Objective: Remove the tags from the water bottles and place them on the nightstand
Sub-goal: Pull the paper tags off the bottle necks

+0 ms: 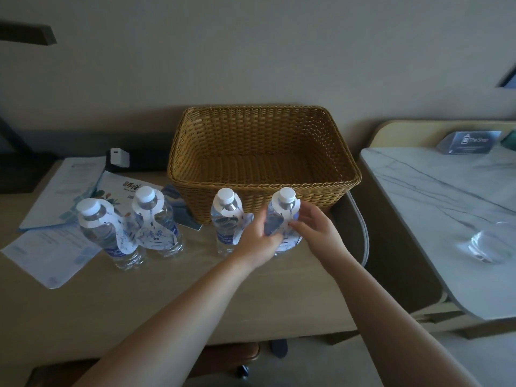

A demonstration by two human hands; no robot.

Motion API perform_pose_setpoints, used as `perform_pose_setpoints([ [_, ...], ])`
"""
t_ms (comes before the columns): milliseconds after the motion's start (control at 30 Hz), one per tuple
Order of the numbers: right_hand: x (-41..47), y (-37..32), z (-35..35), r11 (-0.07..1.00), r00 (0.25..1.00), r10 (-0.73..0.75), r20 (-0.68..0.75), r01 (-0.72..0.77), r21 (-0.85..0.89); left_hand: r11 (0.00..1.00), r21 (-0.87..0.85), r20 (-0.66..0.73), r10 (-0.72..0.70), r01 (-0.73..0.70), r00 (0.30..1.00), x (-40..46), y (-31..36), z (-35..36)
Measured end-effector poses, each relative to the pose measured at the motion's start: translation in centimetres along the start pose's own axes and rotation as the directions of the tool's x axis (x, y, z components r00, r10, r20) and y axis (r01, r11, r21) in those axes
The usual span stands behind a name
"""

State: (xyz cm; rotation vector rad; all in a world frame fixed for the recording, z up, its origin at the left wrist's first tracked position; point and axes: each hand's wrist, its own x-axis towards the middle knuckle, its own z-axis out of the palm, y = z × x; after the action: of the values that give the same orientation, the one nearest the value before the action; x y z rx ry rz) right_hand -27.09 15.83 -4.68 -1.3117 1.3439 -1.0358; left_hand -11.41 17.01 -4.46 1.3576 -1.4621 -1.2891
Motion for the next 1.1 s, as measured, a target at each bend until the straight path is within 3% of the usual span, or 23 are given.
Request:
perform_pose_setpoints([
  [267,1.3,-0.9,-1.8,0.997,0.992,0.065,0.106,-0.069,0.039,0.989,-0.146,-0.048,-0.022,0.015,0.999,-1.5,-1.0,1.1],
  [367,0.7,-0.2,-2.7,1.0,0.995,0.018,0.102,-0.019,0.013,0.998,-0.056,-0.057,-0.015,0.012,0.998,-0.3,0.1,0.9],
  [533,0.0,0.4,-2.5,0.956,0.997,-0.039,0.067,0.056,-0.288,0.993,0.117,-0.035,0.029,-0.025,0.999,2.0,0.6,0.5],
  [767,-0.2,0.5,-2.8,0.969,0.989,-0.074,-0.127,0.041,-0.242,0.989,0.117,0.001,0.087,-0.087,0.996,2.2,-0.4,0.5],
  [1100,-0.6,-2.2,-3.3,0.968,1.0,-0.01,-0.001,0.01,-0.253,0.987,0.122,0.006,0.103,-0.103,0.995,2.3,-0.8,0.5],
])
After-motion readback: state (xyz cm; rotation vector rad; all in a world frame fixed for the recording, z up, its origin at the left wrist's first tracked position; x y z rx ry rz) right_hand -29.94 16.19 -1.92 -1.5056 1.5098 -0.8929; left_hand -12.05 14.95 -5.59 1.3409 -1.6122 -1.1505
